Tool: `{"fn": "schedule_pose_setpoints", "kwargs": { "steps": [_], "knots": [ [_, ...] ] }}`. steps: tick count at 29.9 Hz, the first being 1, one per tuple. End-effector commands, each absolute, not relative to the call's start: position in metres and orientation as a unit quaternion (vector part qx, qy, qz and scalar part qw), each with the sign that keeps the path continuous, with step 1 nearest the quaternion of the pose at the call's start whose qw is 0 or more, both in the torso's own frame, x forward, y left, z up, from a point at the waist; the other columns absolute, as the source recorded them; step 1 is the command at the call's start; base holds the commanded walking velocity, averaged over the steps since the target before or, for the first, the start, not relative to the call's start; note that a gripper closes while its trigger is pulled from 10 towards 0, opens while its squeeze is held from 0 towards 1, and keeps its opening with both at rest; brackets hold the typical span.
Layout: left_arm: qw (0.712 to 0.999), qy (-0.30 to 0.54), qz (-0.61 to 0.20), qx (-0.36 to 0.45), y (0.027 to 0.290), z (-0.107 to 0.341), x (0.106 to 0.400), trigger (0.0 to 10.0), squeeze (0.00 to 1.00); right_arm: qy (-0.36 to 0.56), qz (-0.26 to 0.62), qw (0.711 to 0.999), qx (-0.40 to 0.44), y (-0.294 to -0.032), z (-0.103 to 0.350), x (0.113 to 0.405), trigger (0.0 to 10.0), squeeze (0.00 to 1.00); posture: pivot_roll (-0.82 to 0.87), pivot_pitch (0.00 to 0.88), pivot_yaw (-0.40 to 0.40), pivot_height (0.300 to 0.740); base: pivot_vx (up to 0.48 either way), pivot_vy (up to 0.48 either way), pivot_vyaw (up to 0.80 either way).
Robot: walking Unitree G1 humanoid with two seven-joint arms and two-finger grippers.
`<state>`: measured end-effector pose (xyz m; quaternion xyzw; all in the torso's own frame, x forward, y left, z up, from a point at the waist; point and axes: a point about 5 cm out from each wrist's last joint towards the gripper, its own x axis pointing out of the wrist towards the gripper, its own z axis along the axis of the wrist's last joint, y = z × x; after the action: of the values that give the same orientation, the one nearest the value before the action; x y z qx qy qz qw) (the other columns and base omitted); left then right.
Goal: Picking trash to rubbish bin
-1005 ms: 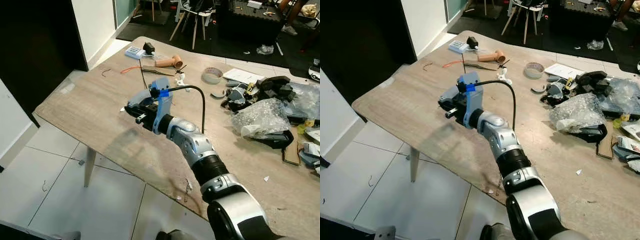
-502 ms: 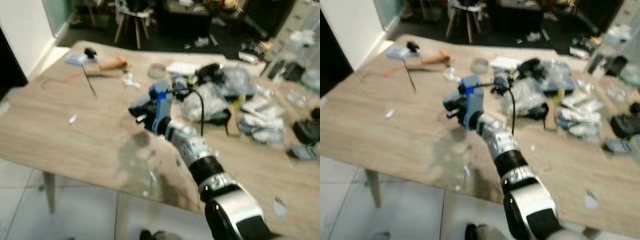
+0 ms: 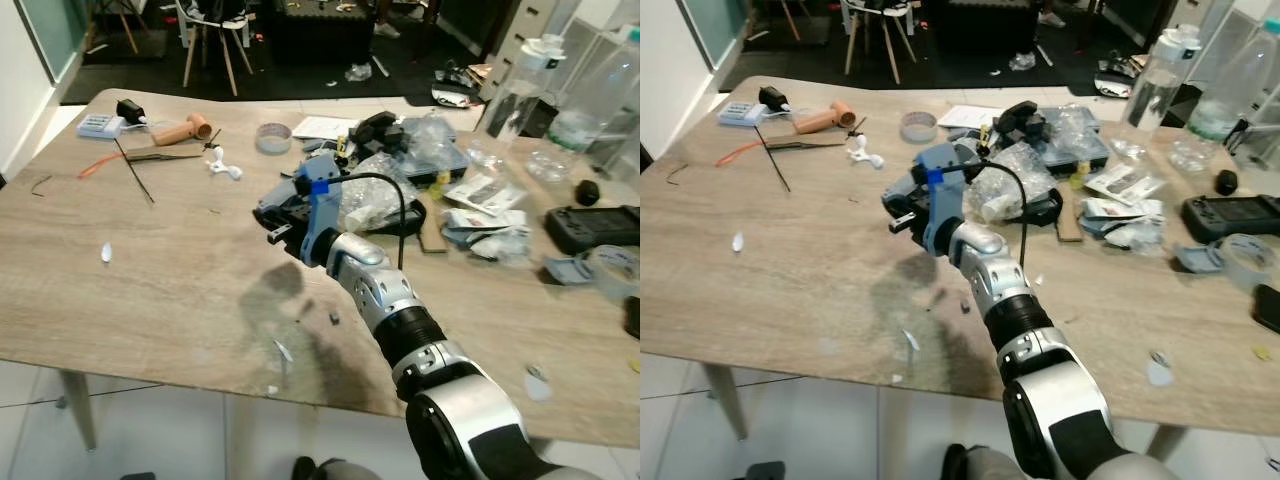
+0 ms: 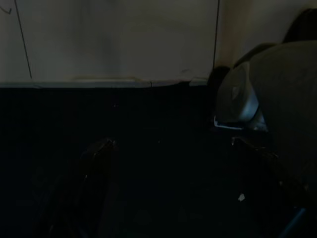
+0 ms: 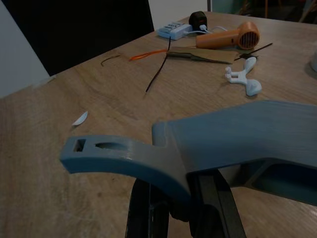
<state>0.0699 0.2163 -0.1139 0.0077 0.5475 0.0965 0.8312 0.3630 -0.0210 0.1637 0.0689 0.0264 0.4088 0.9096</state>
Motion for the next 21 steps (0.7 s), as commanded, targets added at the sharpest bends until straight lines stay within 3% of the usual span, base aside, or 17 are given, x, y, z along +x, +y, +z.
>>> {"fn": "schedule_pose_setpoints", "kwargs": {
  "steps": [1,15,21],
  "knots": [
    [0.826,0.557,0.085,0.003,0.210,-0.116,0.065,10.0,0.00,0.026,0.408,0.911,0.063,-0.023,0.163,0.364,10.0,0.00,0.09,0.045,-0.055,0.740,0.000,0.000,0.00],
    [0.825,0.558,0.093,-0.005,0.210,-0.117,0.061,10.0,0.00,0.025,0.414,0.907,0.065,-0.023,0.161,0.362,10.0,0.00,0.09,0.067,-0.052,0.740,0.000,0.000,0.00],
    [0.826,0.556,0.094,-0.006,0.210,-0.117,0.061,10.0,0.00,0.003,0.461,0.885,0.069,-0.016,0.165,0.354,10.0,0.00,0.09,0.069,-0.052,0.740,0.000,0.000,0.00]
  ]
}}
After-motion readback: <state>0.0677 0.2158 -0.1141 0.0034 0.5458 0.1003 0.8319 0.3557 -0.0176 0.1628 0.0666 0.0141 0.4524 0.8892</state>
